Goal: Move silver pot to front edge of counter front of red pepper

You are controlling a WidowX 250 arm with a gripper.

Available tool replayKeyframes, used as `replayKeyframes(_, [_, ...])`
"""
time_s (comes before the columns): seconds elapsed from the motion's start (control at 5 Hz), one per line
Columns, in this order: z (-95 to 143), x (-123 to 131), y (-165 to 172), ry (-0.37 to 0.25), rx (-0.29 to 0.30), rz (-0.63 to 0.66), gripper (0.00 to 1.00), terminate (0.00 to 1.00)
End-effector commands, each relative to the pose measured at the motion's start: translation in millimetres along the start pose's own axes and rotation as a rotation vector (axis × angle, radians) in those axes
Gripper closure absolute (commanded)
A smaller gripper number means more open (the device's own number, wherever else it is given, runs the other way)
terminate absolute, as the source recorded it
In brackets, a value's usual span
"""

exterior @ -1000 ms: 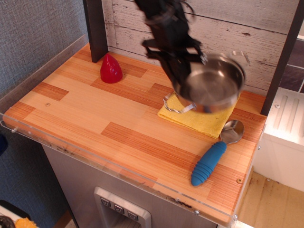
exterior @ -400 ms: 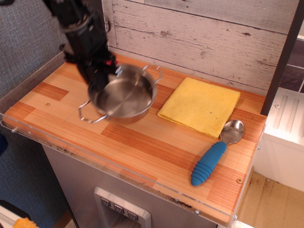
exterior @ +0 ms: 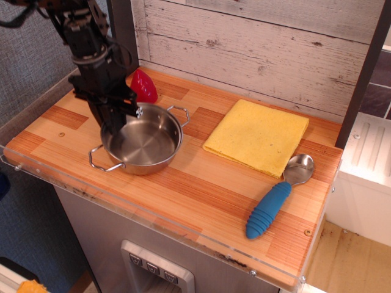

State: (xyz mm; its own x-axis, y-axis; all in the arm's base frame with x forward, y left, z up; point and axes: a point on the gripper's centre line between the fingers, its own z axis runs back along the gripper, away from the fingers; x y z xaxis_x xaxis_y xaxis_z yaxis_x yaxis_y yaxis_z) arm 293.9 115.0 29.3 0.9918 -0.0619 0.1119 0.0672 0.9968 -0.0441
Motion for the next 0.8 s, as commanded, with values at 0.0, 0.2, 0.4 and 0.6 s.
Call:
replayKeyframes(0.0, [21,-11,20,-0.002,0.073,0.017,1.0,0.0])
replayKeyframes(0.2, [29,-16,29,-0.01,0.069,0.075,0.0,0.0])
replayKeyframes(0.4, [30,-15,31,-0.012,0.068,0.078,0.0,0.0])
replayKeyframes(0.6, [40,-13,27,-0.027,0.066,0.068,0.0,0.0])
